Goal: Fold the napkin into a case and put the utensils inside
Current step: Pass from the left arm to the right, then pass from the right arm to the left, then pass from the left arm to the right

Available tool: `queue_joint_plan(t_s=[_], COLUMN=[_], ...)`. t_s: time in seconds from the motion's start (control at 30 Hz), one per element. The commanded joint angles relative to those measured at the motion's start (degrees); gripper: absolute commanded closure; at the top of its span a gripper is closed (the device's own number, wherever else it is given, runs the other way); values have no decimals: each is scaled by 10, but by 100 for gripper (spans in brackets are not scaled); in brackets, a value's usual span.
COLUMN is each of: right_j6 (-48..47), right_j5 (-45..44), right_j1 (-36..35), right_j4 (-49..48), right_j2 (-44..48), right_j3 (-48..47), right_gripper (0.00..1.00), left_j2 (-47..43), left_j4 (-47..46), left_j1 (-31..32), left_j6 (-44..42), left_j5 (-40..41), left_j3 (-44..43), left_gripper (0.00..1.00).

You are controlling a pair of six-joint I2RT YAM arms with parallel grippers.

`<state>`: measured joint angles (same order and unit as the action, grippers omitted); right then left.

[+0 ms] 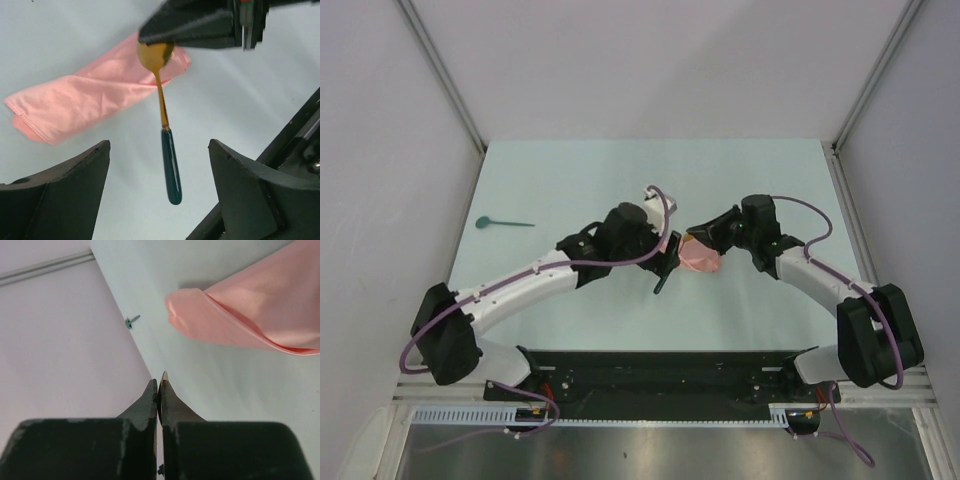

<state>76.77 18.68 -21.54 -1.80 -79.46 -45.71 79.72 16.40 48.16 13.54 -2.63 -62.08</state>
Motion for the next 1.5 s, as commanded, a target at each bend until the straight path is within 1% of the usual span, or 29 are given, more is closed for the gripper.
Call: queue_joint_plan(t_s=[0.0,0.03,0.1,0.2,0.23,0.27,0.3,0.33,0.37,0.4,0.43,0.47,0.5,0.53,0.57,0.6,0.63,0.7,0.73,0.8,0.87,0.93,1.03,1.13,1.23,1.3,1.33,1.43,1.47], right_j6=[53,58,61,74,75,69,60,47,1,-41,-115,-250,-310,-352,-424,-461,-496,-583,-616,-668,-676,-690,-701,-685,-676,-663,-660,-648,-646], right_j5=[2,-1,4,17,17,21,33,82,109,123,160,189,202,228,239,234,238,264,269,298,326,342,370,413,423,440,447,456,465], right_j1=[16,18,22,26,26,31,40,49,61,74,77,89,105,111,113,114,111,97,82,75,84,94,98,98,95,91,89,86,85], right_j4=[-35,-37,-42,-55,-56,-60,-104,-161,-215,-248,-218,-159,-47,-48,-64,-57,-53,-96,-102,-119,-137,-128,-128,-163,-183,-197,-210,-217,-216], right_j2=[32,38,40,53,57,62,62,60,60,66,63,55,49,57,71,93,105,136,142,138,114,92,76,66,63,60,58,52,49], right_j3=[15,19,19,31,37,40,47,57,81,80,64,7,-9,-6,10,12,15,40,47,42,34,18,16,22,27,27,26,25,19], right_gripper=[100,100,100,100,100,100,99,90,71,53,35,29,27,25,25,25,25,25,25,25,28,38,40,44,47,51,56,61,65], left_j2=[25,29,46,95,97,94,91,89,88,91,95,98,97,96,96,100,104,105,106,106,97,90,81,75,72,75,76,85,86], left_j4=[34,32,42,96,97,93,94,100,107,121,124,121,94,83,78,77,74,32,-14,-45,-61,-65,-75,-83,-120,-135,-134,-137,-139], left_j1=[54,65,69,69,69,67,62,35,12,-17,-76,-103,-124,-152,-159,-163,-167,-168,-169,-168,-168,-169,-168,-168,-168,-168,-169,-168,-168], left_j6=[-64,-69,-70,-69,-71,-76,-76,-77,-74,-67,-59,-32,-14,-1,10,10,12,68,109,139,151,156,169,175,202,211,210,216,220], left_j5=[112,98,102,135,121,107,96,70,-52,-119,-208,-343,-406,-451,-522,-551,-573,-632,-651,-676,-679,-685,-693,-700,-714,-718,-718,-722,-724], left_j3=[-12,-10,-22,-62,-64,-64,-66,-70,-76,-87,-88,-86,-66,-57,-50,-43,-40,-8,2,24,32,39,46,52,69,76,76,74,74], left_gripper=[16,16,16,25,46,61,78,92,94,95,96,97,100,100,100,100,100,100,100,100,100,100,100,100,100,100,100,100,100])
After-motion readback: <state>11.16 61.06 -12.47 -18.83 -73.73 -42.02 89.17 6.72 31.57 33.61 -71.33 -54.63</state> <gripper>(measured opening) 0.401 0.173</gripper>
